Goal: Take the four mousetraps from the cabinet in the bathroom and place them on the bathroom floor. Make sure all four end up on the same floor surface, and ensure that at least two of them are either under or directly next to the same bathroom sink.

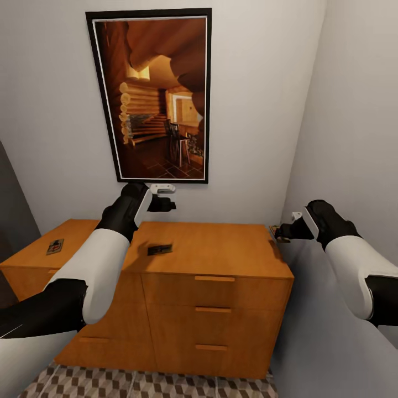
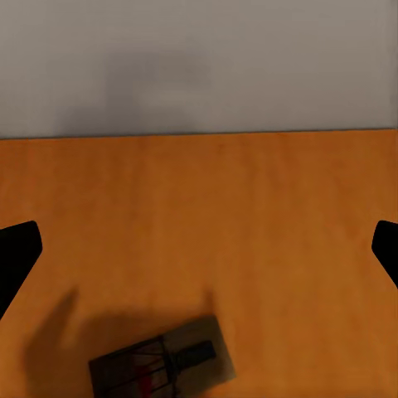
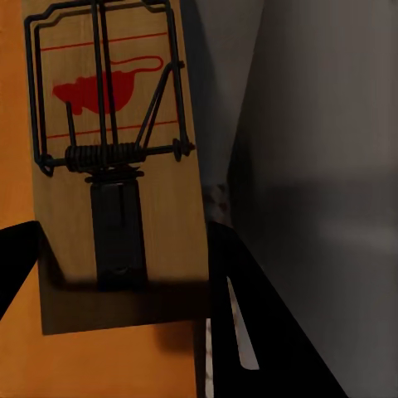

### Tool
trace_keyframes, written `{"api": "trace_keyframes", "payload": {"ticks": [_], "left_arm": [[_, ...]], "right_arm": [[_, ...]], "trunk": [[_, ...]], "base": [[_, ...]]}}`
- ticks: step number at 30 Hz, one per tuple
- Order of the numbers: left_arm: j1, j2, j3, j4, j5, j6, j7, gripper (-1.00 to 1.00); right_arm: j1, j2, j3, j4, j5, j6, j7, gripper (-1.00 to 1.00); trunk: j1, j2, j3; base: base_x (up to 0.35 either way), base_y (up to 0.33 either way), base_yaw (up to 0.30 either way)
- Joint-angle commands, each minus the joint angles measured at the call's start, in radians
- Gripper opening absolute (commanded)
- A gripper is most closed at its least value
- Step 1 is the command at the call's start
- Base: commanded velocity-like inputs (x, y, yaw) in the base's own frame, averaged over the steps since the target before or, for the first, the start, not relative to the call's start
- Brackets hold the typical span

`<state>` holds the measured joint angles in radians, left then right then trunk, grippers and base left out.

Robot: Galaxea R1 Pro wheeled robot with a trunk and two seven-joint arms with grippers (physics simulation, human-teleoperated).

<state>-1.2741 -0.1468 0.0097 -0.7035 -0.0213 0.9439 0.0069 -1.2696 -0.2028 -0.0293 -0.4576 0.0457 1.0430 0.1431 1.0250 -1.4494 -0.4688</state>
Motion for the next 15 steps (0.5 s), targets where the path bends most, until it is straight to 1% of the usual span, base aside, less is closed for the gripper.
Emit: {"api": "trace_keyframes", "payload": {"ticks": [1, 7, 15], "left_arm": [[-0.001, 0.0, 0.001, -0.001, -0.002, 0.004, 0.001, 1.0], [-0.001, 0.0, 0.001, -0.001, -0.002, 0.004, 0.001, 1.0], [-0.001, 0.0, 0.001, -0.001, -0.002, 0.004, 0.001, 1.0]], "right_arm": [[-0.001, 0.0, -0.003, -0.001, 0.003, 0.004, 0.001, -1.0], [-0.001, 0.0, -0.001, -0.001, 0.003, 0.004, 0.0, -1.0], [-0.001, 0.0, 0.001, -0.001, 0.013, 0.004, 0.0, -1.0]], "trunk": [[0.0, -0.001, -0.001], [0.0, -0.001, -0.001], [0.0, -0.001, -0.001]], "base": [[0.0, 0.0, 0.0], [0.0, 0.0, 0.0], [0.0, 0.0, 0.0]]}}
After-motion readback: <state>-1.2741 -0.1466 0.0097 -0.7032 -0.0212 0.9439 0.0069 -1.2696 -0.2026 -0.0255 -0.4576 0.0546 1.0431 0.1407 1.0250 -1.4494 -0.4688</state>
